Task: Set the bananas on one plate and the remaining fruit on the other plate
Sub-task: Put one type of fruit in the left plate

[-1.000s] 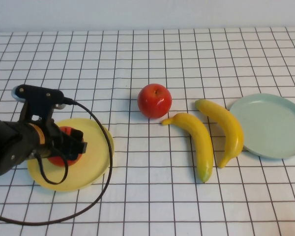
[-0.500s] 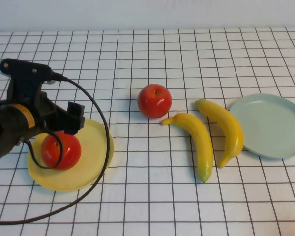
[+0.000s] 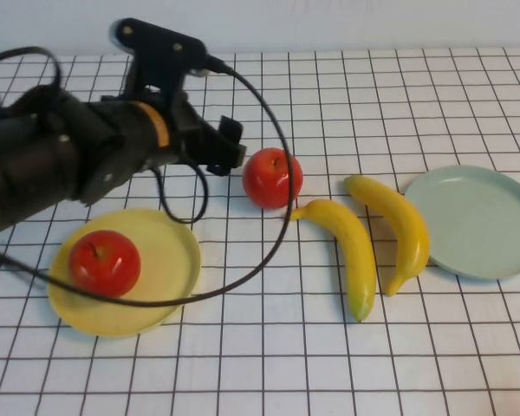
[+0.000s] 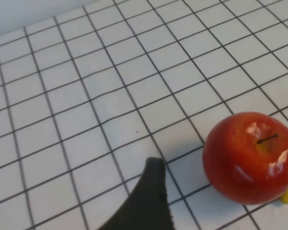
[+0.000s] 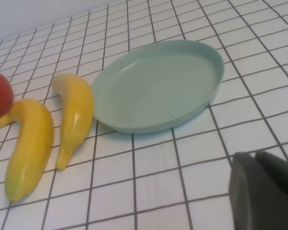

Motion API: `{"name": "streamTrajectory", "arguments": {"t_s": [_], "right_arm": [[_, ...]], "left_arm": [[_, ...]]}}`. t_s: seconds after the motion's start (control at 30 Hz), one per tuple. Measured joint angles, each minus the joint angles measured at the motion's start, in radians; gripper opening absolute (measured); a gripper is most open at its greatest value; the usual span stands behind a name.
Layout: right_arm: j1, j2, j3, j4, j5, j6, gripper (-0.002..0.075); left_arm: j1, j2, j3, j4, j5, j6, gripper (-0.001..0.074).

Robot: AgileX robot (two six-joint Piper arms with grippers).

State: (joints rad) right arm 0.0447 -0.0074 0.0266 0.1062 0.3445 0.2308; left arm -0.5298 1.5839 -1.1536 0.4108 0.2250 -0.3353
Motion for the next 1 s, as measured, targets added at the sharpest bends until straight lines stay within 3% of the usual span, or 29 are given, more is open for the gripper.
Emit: {"name": "streamTrajectory", "arguments": {"t_s": [0.23,0.5,1.0], "right_arm": [[0.000,0.000,0.000,0.000,0.000,0.000,-0.0016],[0.000,0.000,0.000,0.000,0.000,0.000,-0.0016],[0.000,0.000,0.000,0.000,0.000,0.000,-0.0016]], "left_arm": [[-0.079,0.282,-0.270,-0.023,0.096,0.024,0.0668],[-0.112,0.499,-0.521,-0.223,0.259,0.269,0.0669],[-0.096,0.540,-0.581,-0.248,0.343,0.335,0.0669]]}}
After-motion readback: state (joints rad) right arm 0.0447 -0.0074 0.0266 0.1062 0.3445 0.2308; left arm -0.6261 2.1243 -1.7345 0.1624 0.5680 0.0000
